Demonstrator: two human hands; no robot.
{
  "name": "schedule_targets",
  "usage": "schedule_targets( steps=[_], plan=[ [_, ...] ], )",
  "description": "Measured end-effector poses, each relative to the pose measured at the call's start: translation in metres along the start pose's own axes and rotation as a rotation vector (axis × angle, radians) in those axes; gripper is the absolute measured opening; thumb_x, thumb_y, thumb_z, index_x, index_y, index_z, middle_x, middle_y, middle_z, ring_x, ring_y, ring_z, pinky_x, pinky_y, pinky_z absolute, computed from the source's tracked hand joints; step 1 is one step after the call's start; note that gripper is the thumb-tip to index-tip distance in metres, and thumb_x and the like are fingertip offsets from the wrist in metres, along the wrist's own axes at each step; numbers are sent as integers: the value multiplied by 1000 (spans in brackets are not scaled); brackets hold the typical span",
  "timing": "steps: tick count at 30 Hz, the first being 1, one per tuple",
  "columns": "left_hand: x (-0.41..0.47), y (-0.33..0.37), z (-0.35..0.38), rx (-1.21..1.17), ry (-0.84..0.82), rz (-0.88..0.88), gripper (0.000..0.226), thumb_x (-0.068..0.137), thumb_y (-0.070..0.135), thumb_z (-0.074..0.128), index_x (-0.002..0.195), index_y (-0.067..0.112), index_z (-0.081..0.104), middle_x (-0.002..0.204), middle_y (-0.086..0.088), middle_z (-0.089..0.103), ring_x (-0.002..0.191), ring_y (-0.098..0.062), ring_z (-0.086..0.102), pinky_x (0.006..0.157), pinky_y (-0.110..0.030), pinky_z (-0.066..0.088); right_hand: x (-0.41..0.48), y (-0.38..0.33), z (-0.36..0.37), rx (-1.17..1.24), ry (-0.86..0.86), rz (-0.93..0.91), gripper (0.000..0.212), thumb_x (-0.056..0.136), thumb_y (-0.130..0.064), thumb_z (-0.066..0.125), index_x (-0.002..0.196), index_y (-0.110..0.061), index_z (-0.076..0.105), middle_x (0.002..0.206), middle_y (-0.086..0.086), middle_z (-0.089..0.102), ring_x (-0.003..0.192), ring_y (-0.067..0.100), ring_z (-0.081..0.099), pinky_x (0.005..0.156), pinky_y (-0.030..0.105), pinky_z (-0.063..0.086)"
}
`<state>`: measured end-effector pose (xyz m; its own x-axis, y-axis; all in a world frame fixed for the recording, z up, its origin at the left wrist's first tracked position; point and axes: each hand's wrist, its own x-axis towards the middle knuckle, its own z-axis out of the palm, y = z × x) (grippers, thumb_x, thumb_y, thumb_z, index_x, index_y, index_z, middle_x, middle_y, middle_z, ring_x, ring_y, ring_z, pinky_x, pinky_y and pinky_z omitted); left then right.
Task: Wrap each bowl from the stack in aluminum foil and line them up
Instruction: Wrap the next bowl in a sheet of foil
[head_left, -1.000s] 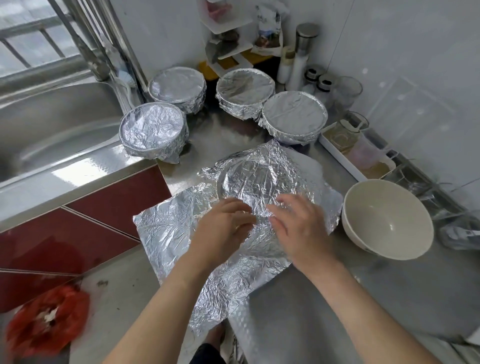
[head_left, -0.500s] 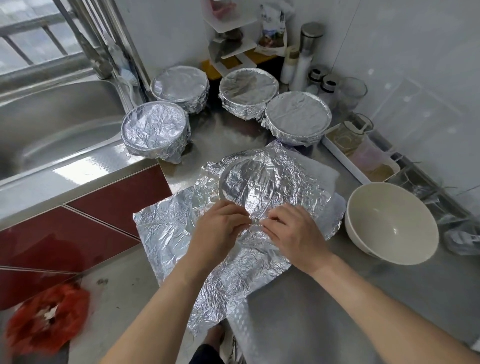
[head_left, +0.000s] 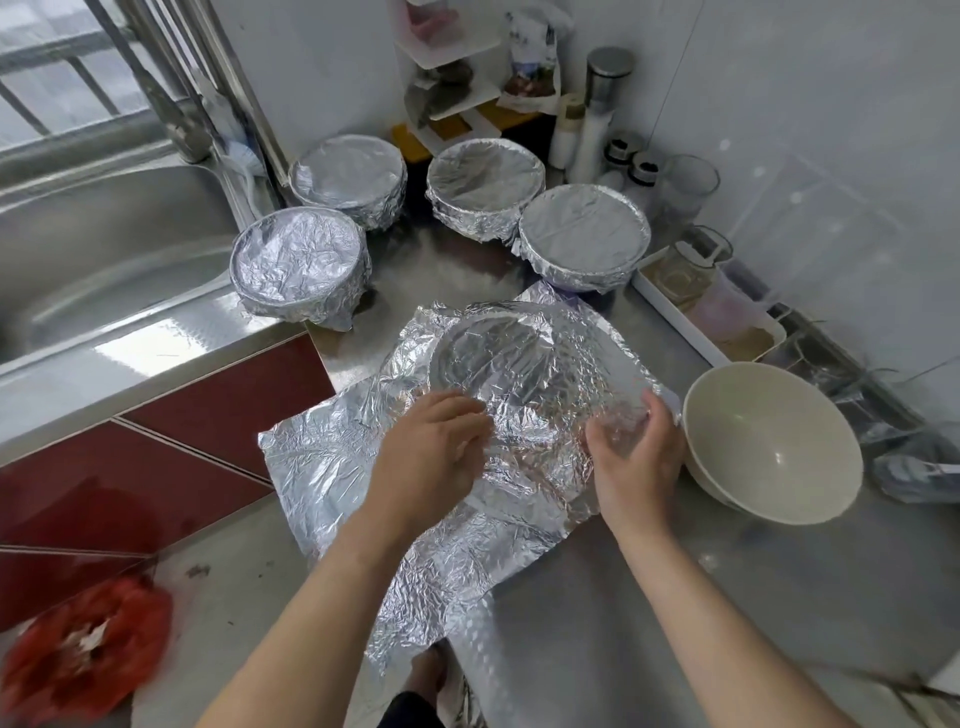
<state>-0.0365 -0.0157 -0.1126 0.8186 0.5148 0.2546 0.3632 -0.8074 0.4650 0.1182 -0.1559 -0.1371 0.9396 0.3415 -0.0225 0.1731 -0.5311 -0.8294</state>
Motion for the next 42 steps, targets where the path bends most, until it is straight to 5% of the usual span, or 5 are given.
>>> schedule_targets(
  steps=[6,16,24,34,42],
  plan=[
    [2,11,20,-32,-133,74,33,95,37,55,121,21,68,130,5,63,127,-18,50,105,-36,40,6,3,1,537,-103,402,81,67,-29,82,126,-56,34,136,3,52,119,21,55,105,51,44],
    [0,0,18,15,-140,110,39,94,44,44,114,24,70,123,10,66,121,-16,54,99,-34,44,21,5,-10,345,-99,167,68,83,-11,74,140,-26,40,123,-5,51,106,13,53,71,6,41],
    [-1,-6,11,44,-88,78,21,87,20,68,106,20,76,121,3,68,122,-25,55,102,-39,43,31,27,-32,53,37,99,41,92,-20,60,132,-14,50,92,5,63,87,26,60,81,38,46],
    [4,14,18,-2,0,60,32,89,44,54,97,23,77,90,6,65,89,-15,52,72,-21,37,22,-21,-15,-316,-337,-862,21,81,-15,76,102,-16,73,103,0,64,96,21,57,81,34,44],
    [2,8,24,39,14,131,21,87,33,65,98,20,78,83,5,62,80,-17,52,60,-28,45,31,-14,-6,-496,-450,-1152,21,74,-7,81,91,-15,73,93,-1,66,87,21,62,77,37,47]
  ],
)
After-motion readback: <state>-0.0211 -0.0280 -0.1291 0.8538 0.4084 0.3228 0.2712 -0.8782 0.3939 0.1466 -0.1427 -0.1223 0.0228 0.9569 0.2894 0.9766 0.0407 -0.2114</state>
